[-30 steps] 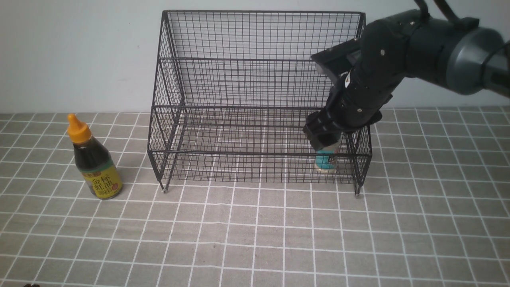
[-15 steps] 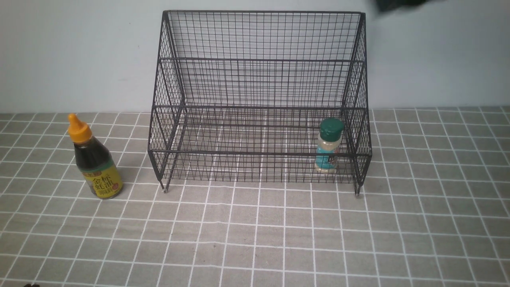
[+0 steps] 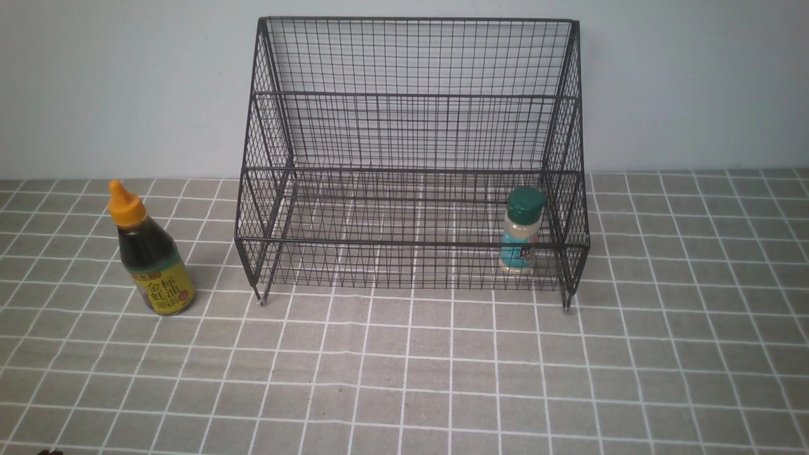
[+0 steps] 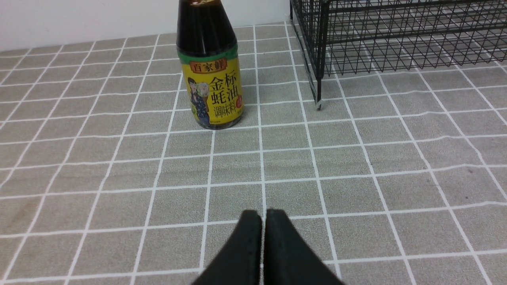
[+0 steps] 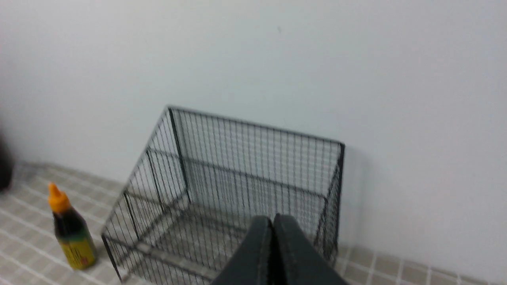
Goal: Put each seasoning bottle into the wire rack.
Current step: Use the left arm to grab the condiment bottle closest to it
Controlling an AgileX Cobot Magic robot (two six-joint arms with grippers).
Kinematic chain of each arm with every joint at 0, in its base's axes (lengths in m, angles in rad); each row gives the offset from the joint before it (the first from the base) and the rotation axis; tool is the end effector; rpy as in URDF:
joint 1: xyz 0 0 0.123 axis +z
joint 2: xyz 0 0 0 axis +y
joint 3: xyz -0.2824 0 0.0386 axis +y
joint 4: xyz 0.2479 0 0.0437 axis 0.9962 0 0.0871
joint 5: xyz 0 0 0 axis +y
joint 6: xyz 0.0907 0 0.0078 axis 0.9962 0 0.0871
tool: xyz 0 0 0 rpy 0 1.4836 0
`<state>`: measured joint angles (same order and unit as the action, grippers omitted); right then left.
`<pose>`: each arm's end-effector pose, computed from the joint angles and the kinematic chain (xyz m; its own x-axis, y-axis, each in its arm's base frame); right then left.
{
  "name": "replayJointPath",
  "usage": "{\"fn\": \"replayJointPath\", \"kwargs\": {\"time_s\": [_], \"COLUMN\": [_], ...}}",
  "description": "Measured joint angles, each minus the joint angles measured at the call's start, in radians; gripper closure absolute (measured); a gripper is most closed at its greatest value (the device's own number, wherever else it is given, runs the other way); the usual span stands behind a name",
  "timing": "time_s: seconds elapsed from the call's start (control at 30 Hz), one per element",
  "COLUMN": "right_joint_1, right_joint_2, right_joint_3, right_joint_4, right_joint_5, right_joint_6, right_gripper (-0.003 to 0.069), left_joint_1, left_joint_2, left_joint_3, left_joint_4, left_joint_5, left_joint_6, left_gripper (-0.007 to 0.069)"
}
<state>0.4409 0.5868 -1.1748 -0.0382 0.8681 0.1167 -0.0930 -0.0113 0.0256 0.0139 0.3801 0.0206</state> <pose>0.0532 0.0221 0.4678 -0.2091 0.0029 -0.9779 -0.3831 0.9198 0.0846 0.0522 -0.0044 0.1709 -0.2979 0.0614 -0.9526 0.0980 0.9946 0.0335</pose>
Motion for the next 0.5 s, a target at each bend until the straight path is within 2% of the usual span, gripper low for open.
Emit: {"fn": "replayJointPath", "kwargs": {"time_s": [0.03, 0.17, 0.27, 0.4, 0.5], "right_joint_1": [0.0, 0.0, 0.0, 0.0, 0.0], "right_joint_2": [-0.129, -0.433, -0.568, -0.606, -0.603], "right_joint_3": [0.165, 0.478, 0.624, 0.728, 0.766], "right_joint_4": [0.005, -0.016, -0.041, -0.052, -0.059], "right_joint_5": [-0.155, -0.44, -0.601, -0.716, -0.743], "right_joint_6": [0.014, 0.024, 0.024, 0.025, 0.025], "right_gripper": [0.0672, 0.0672, 0.0672, 0.0672, 0.0672], "left_joint_1": [0.0, 0.0, 0.0, 0.0, 0.0], "left_joint_2": [0.0, 0.0, 0.0, -0.001, -0.001], "left_joint_3": [0.0, 0.0, 0.0, 0.0, 0.0], "left_joint_4": [0.0, 0.0, 0.0, -0.002, -0.001], "left_joint_5": [0.0, 0.0, 0.0, -0.001, -0.001], "left_joint_6": [0.0, 0.0, 0.0, 0.0, 0.0], "left_gripper": [0.063, 0.063, 0.063, 0.063, 0.063]}}
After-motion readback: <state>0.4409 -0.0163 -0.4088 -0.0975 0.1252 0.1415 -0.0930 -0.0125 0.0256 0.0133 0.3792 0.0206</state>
